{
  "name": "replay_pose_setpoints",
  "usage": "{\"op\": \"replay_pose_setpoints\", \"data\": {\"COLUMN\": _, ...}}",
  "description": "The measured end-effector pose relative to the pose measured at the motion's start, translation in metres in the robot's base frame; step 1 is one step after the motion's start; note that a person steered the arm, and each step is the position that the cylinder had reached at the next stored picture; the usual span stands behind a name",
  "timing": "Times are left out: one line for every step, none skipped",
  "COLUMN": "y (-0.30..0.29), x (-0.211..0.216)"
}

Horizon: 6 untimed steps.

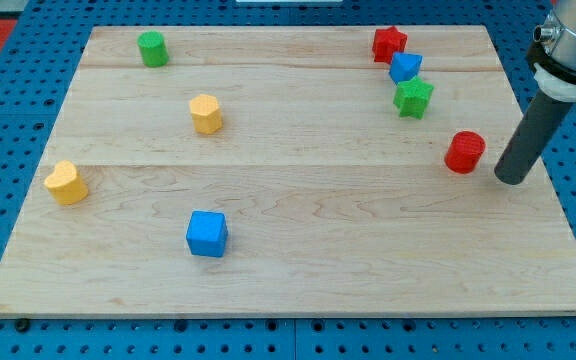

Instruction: Push the red circle closer to the green star

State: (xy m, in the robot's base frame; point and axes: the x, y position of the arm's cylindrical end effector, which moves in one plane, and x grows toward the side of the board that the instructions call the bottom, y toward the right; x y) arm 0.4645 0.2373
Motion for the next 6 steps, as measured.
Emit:
{"op": "replay_pose_setpoints", "data": {"y": -0.042, "x": -0.008}}
{"op": "replay_pose_setpoints", "data": {"y": -0.069, "x": -0.02}}
{"op": "replay_pose_setpoints", "data": {"y": -0.069, "x": -0.034}}
{"op": "replay_pose_setpoints", "data": {"y": -0.06, "x": -0.034}}
{"op": "replay_pose_setpoints", "data": {"y": -0.027, "x": -0.04}}
{"op": "replay_pose_setpoints", "data": {"y": -0.001, "x": -0.052}}
